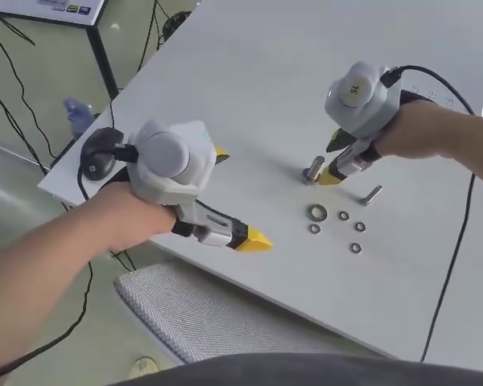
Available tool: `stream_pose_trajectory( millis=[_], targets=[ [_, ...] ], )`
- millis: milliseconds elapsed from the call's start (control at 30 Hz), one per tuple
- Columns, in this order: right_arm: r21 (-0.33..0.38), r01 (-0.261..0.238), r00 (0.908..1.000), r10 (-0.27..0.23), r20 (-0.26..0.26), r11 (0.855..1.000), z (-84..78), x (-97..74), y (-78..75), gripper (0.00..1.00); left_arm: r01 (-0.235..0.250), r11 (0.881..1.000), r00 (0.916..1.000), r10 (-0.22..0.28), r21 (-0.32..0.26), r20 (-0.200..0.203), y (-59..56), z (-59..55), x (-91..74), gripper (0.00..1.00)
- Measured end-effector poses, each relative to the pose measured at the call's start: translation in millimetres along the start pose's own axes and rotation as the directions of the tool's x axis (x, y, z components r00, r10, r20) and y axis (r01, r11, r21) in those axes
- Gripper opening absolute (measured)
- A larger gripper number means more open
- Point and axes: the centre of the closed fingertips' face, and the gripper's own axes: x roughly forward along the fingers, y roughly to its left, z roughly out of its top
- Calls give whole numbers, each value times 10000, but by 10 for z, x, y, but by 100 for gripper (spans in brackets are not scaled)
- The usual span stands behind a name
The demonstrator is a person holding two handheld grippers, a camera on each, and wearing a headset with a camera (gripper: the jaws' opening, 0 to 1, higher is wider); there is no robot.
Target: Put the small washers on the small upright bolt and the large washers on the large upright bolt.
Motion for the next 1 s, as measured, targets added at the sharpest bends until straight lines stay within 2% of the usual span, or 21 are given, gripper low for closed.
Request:
stream_pose_trajectory(
  millis=[200, 633, 900, 1000],
  targets=[
    [-207, 15, 9999, -17, -114, 9998, -40, -31, 128, 44, 9, 10000, 10000, -9, 78, 13, -5, 29, 9, 96],
    [141, -92, 9999, 94, -138, 9999, -177, 0, 399, 42, 24, 10000, 10000, -24, 89, -44, -19, 6, -24, 95],
    [394, -33, 10000, 34, -40, 9992, -194, 21, 415, 39, 90, 9997, 9999, -89, 207, -84, -50, 21, -4, 94],
    [470, -3, 10000, 6, -68, 9989, -207, 50, 404, 39, 80, 9998, 10000, -80, 185, 44, -53, 56, -10, 94]
  ],
)
